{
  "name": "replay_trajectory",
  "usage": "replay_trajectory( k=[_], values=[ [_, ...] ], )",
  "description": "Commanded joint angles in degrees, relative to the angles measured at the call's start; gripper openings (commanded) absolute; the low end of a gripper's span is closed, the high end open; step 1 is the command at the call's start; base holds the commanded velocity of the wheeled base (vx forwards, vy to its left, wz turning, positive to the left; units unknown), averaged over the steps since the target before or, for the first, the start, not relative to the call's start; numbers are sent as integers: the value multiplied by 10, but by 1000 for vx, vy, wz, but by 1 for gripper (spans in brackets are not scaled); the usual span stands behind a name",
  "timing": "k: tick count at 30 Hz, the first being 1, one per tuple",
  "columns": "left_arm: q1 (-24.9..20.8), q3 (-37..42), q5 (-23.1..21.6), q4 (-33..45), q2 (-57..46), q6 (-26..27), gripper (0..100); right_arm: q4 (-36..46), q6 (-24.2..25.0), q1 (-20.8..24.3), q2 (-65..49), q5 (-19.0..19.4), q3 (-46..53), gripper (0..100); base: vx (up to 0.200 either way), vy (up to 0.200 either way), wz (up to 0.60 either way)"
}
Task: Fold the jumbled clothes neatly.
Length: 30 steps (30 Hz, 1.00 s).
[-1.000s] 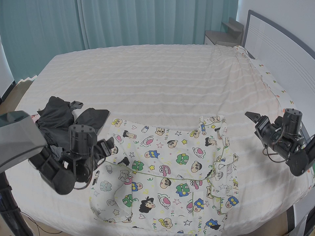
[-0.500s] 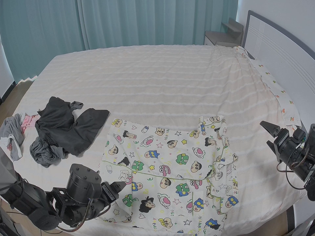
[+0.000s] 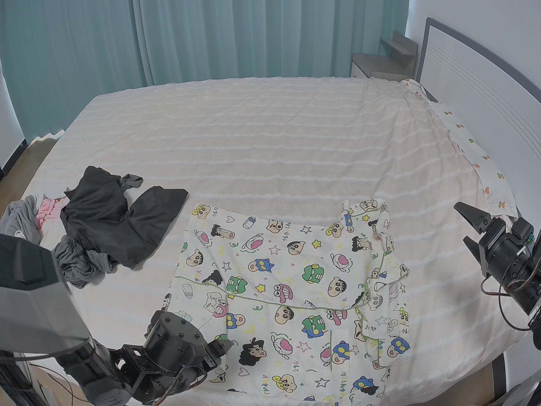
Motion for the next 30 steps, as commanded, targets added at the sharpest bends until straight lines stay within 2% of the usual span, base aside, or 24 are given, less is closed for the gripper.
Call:
replay_trajectory(
  k=[1, 5, 23, 24, 30],
  values=[
    [-5, 1, 21, -65, 99, 1, 100, 0, 0, 0, -6, 0, 0, 100, 0, 0, 0],
    [-2, 2, 34, -123, 136, 3, 100, 0, 0, 0, -11, 1, 0, 100, 0, 0, 0],
    [14, -5, 34, -144, 146, 7, 100, 0, 2, 1, -10, 2, 0, 100, 0, 0, 0],
    [14, -5, 34, -144, 146, 7, 0, 0, 2, 1, -10, 2, 0, 100, 0, 0, 0],
    [24, -4, 35, -158, 158, 20, 0, 0, 1, 12, -11, 1, 3, 100, 0, 0, 0]
  ],
)
